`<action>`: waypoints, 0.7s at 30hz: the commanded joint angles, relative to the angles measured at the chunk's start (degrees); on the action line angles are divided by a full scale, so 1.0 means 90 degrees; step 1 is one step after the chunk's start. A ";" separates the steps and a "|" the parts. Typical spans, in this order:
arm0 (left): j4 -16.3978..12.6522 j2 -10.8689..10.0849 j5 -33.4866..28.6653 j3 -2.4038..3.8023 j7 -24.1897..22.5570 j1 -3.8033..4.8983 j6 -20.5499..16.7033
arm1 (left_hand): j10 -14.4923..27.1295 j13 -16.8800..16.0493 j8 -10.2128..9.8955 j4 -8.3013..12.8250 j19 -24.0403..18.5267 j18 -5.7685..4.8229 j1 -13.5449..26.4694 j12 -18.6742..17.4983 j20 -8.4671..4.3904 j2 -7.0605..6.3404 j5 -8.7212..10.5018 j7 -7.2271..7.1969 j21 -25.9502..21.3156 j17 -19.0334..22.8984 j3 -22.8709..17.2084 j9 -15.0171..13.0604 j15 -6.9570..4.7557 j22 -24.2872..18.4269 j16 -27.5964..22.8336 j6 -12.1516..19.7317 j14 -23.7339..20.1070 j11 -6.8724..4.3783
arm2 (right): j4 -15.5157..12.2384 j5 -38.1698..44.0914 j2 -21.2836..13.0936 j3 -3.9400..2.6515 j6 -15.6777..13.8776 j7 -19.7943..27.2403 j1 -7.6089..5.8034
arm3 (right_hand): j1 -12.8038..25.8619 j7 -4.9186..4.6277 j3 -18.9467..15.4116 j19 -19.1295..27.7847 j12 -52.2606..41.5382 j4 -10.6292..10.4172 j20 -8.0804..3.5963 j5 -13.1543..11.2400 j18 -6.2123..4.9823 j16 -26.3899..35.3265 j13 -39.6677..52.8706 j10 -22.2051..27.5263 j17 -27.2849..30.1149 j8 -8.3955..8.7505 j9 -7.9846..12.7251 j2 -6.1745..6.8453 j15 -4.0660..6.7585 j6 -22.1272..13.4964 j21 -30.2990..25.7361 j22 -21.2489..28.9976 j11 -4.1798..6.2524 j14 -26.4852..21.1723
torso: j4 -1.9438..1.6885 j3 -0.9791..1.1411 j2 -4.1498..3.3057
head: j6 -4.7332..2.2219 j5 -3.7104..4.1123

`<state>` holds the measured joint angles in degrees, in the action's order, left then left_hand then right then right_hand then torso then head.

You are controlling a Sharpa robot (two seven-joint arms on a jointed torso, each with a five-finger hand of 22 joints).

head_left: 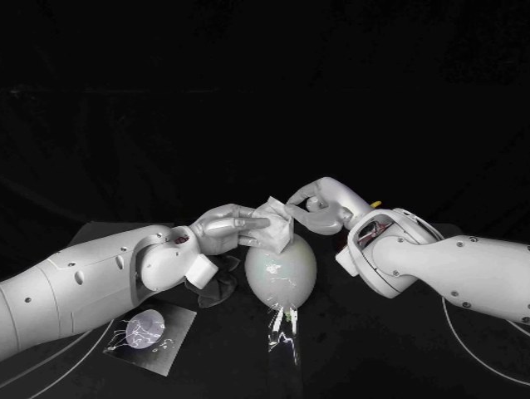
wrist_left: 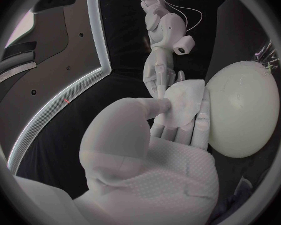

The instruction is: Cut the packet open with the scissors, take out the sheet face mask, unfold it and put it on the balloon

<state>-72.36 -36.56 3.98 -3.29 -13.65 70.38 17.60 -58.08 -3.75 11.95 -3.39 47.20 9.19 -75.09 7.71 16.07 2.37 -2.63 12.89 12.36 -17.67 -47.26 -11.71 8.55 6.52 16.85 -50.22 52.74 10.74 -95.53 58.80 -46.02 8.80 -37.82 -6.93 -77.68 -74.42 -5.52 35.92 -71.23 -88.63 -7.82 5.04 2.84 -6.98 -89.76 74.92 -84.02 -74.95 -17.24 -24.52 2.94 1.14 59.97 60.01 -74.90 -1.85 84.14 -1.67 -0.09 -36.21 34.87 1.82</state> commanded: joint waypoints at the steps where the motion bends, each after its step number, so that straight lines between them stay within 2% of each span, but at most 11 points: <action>1: -0.0027 -0.0011 0.0045 0.0006 -0.0033 0.0005 0.0088 | -0.0044 0.0010 0.0025 0.0000 0.0038 0.0116 -0.0051 -0.0012 -0.0012 0.0026 -0.0015 0.0175 0.0028 -0.0008 0.0023 -0.0006 -0.0019 0.0011 0.0035 -0.0041 0.0047 0.0018 | 0.0036 -0.0410 -0.0015 -0.0013 -0.0049 0.0198 -0.0003 | -0.0035 -0.0019 0.0271 -0.0028 0.0010 0.0222 -0.0007 0.0015 0.0064 -0.0026 0.1533 -0.0573 -0.1673 -0.0033 -0.0013 0.0021 0.0041 0.0044 0.0028 -0.0739 0.0043 0.0651 | 0.0004 0.0003 -0.0003 | 0.0000 0.0006; 10: -0.0105 -0.0122 0.0065 0.0007 -0.0044 0.0006 0.0281 | -0.0179 0.0000 0.0081 -0.0094 0.0077 0.0124 -0.0053 0.0002 -0.0020 0.0075 -0.0015 0.0144 0.0086 -0.0029 0.0072 -0.0018 -0.0053 0.0040 0.0076 -0.0096 0.0155 -0.0017 | 0.0287 -0.0823 -0.0084 -0.0042 0.0347 0.0427 -0.0047 | -0.0033 -0.0017 0.0292 -0.0040 0.0015 0.0235 -0.0009 -0.0005 0.0068 -0.0026 0.1529 -0.0571 -0.1673 -0.0041 -0.0021 0.0012 0.0043 0.0044 0.0050 -0.0745 0.0045 0.0651 | 0.0001 -0.0004 0.0001 | 0.0003 0.0029; 15: -0.0140 -0.0194 0.0069 0.0009 -0.0016 0.0015 0.0397 | -0.0339 -0.0011 0.0184 -0.0202 0.0151 0.0135 -0.0046 0.0059 -0.0046 0.0124 -0.0014 0.0092 0.0165 -0.0078 0.0124 -0.0048 -0.0106 0.0079 0.0176 -0.0141 0.0282 -0.0072 | 0.0384 -0.0986 -0.0076 -0.0048 0.0560 0.0564 -0.0059 | -0.0032 -0.0018 0.0293 -0.0045 0.0027 0.0235 -0.0009 -0.0007 0.0070 -0.0026 0.1519 -0.0564 -0.1673 -0.0041 -0.0022 0.0011 0.0043 0.0042 0.0057 -0.0747 0.0045 0.0651 | -0.0007 0.0002 0.0002 | 0.0009 0.0032; 21: -0.0165 -0.0253 0.0110 0.0011 0.0055 0.0055 0.0515 | -0.0381 -0.0012 0.0231 -0.0215 0.0171 0.0136 -0.0056 0.0075 -0.0060 0.0117 -0.0015 0.0076 0.0194 -0.0096 0.0139 -0.0062 -0.0123 0.0094 0.0212 -0.0147 0.0308 -0.0089 | 0.0450 -0.1134 -0.0067 -0.0058 0.0642 0.0709 -0.0075 | -0.0031 -0.0018 0.0294 -0.0051 0.0020 0.0236 -0.0009 -0.0008 0.0072 -0.0026 0.1525 -0.0568 -0.1673 -0.0042 -0.0022 0.0011 0.0043 0.0041 0.0068 -0.0750 0.0045 0.0651 | -0.0001 0.0001 0.0000 | 0.0002 0.0036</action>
<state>-73.60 -38.87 4.64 -3.28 -13.30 70.70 19.81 -61.26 -3.80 13.84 -5.06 48.34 9.82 -75.65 8.15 15.36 2.84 -2.63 12.62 13.92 -18.49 -46.11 -12.21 7.38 7.33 18.48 -50.78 55.10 9.82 -91.57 50.57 -46.67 8.34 -34.37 -2.97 -78.26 -74.40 -5.64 36.23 -71.23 -88.61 -7.81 5.03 2.50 -6.63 -89.75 74.94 -84.02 -74.90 -17.44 -24.67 2.95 1.12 59.84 60.32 -74.95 -1.86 84.12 -1.70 -0.09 -36.21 34.94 2.16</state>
